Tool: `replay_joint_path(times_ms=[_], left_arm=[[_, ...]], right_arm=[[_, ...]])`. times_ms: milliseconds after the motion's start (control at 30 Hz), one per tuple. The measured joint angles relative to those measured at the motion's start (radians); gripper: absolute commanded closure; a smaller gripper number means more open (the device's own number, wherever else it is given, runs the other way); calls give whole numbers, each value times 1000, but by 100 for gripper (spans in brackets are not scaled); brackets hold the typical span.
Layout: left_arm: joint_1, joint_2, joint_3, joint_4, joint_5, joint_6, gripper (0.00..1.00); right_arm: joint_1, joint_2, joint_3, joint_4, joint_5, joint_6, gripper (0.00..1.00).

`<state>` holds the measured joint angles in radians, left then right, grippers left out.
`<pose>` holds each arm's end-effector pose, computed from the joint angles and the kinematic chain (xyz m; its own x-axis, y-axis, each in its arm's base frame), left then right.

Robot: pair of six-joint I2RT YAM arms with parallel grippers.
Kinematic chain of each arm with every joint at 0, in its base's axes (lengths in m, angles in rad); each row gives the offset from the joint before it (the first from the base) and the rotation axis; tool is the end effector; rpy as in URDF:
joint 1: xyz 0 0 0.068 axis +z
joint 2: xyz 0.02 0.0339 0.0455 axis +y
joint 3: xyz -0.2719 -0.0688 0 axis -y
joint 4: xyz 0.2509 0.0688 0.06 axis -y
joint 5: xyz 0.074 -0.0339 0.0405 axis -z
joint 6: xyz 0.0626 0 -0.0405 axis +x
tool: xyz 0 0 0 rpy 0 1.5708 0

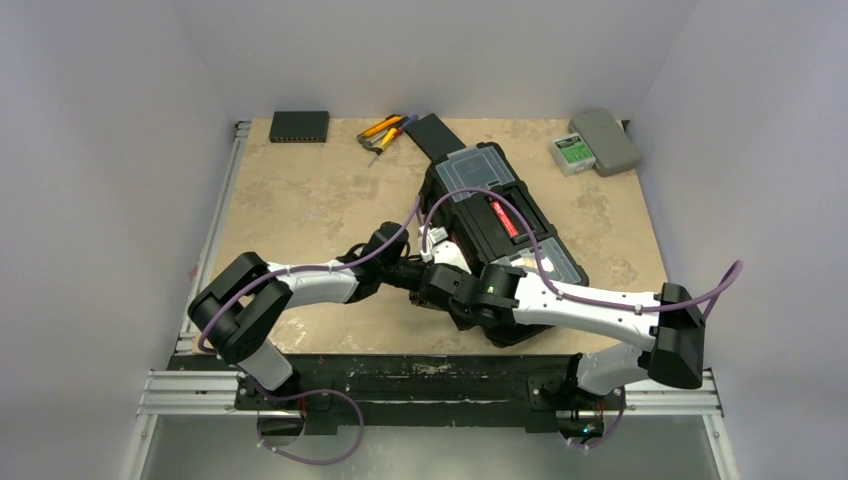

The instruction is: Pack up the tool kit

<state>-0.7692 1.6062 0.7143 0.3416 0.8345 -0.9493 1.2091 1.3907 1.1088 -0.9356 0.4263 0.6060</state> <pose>0.2068 -0.2648 0.1670 -0.9674 0.1767 -0.1813 0.2307 0.3209 -0.9186 0.1213 0.2474 0.2459 -0.7291 -0.4615 -0.5054 -0.4692 0.8746 -0.1218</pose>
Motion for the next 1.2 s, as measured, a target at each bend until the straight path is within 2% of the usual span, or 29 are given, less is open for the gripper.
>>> replay_joint_path(times_ms=[33, 67, 533, 767, 1067, 1200], left_arm=[[0, 0, 0, 0, 0, 0, 100], [0, 0, 0, 0, 0, 0, 100], [10, -69, -10, -83, -31, 55, 100], [14, -51, -26, -132, -85, 80, 100], [-34, 95, -27, -62, -144, 31, 100], [-44, 109, -51, 41, -172, -28, 100]], right_arm=[[-3, 0, -3, 1, 0, 0, 99], [-6, 0, -6, 1, 0, 0, 100], [-39, -89, -40, 17, -34, 11, 100], [-61, -195, -68, 88, -135, 14, 100], [-98, -274, -68, 94, -165, 12, 100], [-102, -274, -68, 94, -168, 12, 100]])
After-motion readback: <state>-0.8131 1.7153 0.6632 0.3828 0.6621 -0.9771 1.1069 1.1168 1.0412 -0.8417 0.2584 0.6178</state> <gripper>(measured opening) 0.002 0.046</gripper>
